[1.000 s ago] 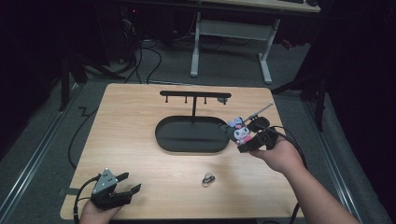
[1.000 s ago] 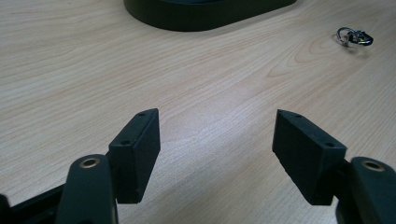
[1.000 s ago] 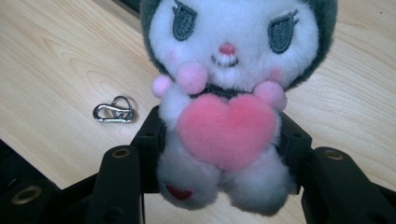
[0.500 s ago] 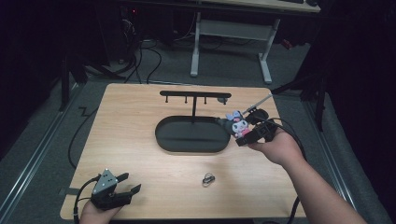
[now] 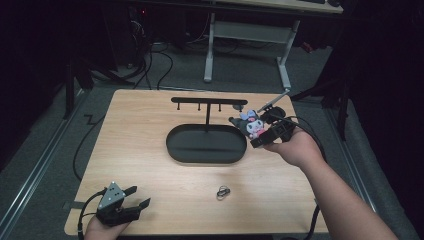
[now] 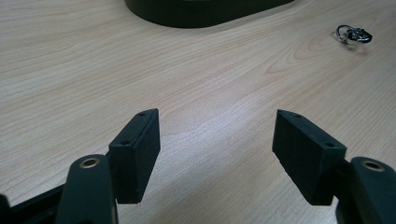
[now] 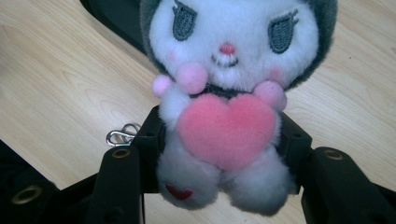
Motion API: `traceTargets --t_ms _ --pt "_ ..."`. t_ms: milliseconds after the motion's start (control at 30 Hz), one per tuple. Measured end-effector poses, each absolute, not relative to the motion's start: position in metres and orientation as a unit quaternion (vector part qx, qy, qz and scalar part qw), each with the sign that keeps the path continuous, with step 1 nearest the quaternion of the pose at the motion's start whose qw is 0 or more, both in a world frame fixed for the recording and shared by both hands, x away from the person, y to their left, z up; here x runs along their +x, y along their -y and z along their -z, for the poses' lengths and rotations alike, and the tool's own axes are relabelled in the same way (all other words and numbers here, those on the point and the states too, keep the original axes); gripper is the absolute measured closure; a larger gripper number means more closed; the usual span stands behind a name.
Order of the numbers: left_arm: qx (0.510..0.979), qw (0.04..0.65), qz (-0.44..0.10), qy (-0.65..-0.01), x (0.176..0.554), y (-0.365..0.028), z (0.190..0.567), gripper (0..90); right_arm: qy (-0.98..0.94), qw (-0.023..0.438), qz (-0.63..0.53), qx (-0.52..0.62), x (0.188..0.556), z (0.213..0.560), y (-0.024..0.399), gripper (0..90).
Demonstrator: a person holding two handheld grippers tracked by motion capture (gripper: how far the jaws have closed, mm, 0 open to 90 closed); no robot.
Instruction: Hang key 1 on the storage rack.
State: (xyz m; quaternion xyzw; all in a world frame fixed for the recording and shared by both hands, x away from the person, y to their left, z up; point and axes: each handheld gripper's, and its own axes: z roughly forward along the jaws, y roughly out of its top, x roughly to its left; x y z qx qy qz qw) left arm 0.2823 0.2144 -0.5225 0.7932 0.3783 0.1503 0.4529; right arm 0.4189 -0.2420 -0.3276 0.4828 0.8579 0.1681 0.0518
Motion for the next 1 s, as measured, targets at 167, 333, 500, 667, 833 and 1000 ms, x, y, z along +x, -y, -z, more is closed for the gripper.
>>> traceTargets --t_ms 167,333,500,667,833,1000 --pt "0.792 0.453 -0.149 -0.380 0.283 -0.215 0.523 32.8 -0.859 0.047 -0.162 0.483 0.428 0.322 0.239 49.6" --pt "0.792 0.454 -0.147 -0.381 0.284 -0.216 0.523 32.8 -0.860 0.053 -0.156 0.483 0.435 0.311 0.235 49.5" --pt "0.795 0.451 -0.145 -0.378 0.285 -0.215 0.524 32.8 -0.863 0.063 -0.156 0.477 0.441 0.303 0.231 49.5" --pt "0.791 0.459 -0.144 -0.378 0.286 -0.214 0.521 32.8 -0.857 0.064 -0.161 0.485 0.446 0.301 0.230 49.5" --pt "0.799 0.452 -0.144 -0.370 0.285 -0.211 0.524 32.8 -0.853 0.072 -0.163 0.491 0.450 0.301 0.231 49.5" --pt "0.793 0.458 -0.147 -0.374 0.284 -0.213 0.521 32.8 -0.847 0.079 -0.160 0.501 0.455 0.306 0.237 49.5"
